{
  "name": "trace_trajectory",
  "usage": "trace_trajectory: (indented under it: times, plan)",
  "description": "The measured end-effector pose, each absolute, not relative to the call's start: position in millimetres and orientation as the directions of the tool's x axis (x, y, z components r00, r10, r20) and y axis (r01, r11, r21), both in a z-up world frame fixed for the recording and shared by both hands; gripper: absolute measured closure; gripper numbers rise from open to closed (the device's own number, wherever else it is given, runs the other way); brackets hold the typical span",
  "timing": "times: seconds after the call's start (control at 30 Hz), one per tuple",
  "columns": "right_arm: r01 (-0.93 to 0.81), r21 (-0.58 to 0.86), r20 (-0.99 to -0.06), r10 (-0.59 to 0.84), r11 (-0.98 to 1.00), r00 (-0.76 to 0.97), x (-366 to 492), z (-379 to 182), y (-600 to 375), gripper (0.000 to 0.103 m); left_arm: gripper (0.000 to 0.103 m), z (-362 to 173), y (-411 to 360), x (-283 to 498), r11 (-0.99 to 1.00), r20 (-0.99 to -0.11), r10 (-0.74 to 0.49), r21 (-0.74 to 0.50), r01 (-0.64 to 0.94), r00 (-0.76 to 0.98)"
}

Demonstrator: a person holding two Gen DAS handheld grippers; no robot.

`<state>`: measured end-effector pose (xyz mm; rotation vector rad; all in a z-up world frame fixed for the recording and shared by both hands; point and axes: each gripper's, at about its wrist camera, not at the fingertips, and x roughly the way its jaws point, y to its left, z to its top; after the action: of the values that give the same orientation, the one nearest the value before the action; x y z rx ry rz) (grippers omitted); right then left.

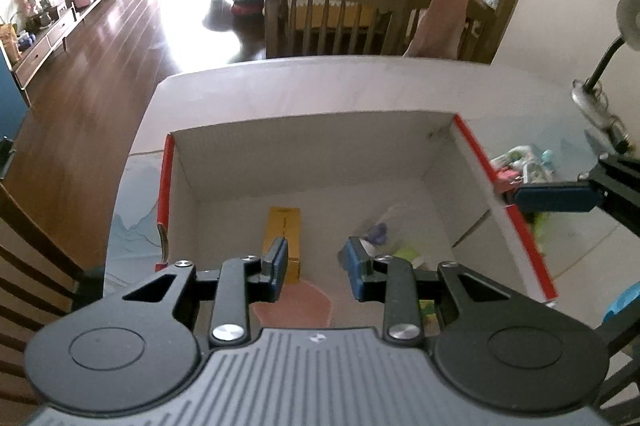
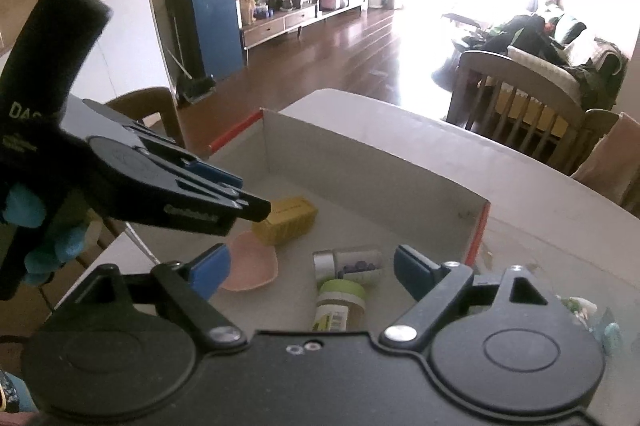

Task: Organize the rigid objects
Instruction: 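Lower the carton and open left tool while right releases the bottle, then move both tools back to the remaining pile of items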

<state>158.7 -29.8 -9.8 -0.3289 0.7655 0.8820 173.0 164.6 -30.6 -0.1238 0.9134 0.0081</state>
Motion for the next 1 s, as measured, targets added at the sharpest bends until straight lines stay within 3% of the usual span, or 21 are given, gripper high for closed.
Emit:
trace_trajectory:
  times: [0.03, 0.1, 0.37, 0.5, 1.0]
  plan:
    - [-0.789, 0.047, -0.714, 0.574, 0.612, 0.402, 156.5, -8.5, -33.0, 0.013, 0.053, -27.1, 164.6, 168.2, 0.992, -0.782, -0.044, -0.107, -0.065, 0.622]
    - [-0.784, 0.053, -0.704, 0.580, 0.619, 0.410, 152.5, -5.2, -39.4, 0.013, 0.039, -18.6, 162.7, 158.2, 0.992, -0.751, -0.037, -0.108, -0.068, 0.659]
    - [-0.765, 0.081, -0.655, 0.612, 0.639, 0.443, 138.2, 7.4, -65.9, 0.013, 0.038, 5.6, 152.4, 133.8, 0.989, -0.700, -0.035, -0.125, -0.075, 0.713]
    - [-0.749, 0.109, -0.618, 0.635, 0.653, 0.464, 133.3, 14.6, -86.0, 0.013, 0.025, 15.3, 140.3, 122.4, 0.991, -0.671, -0.034, -0.120, -0.063, 0.741]
    - [-0.720, 0.158, -0.564, 0.660, 0.676, 0.496, 142.1, 22.2, -168.5, 0.012, 0.014, 32.7, 71.3, 119.9, 0.989, -0.629, -0.072, -0.147, -0.027, 0.774]
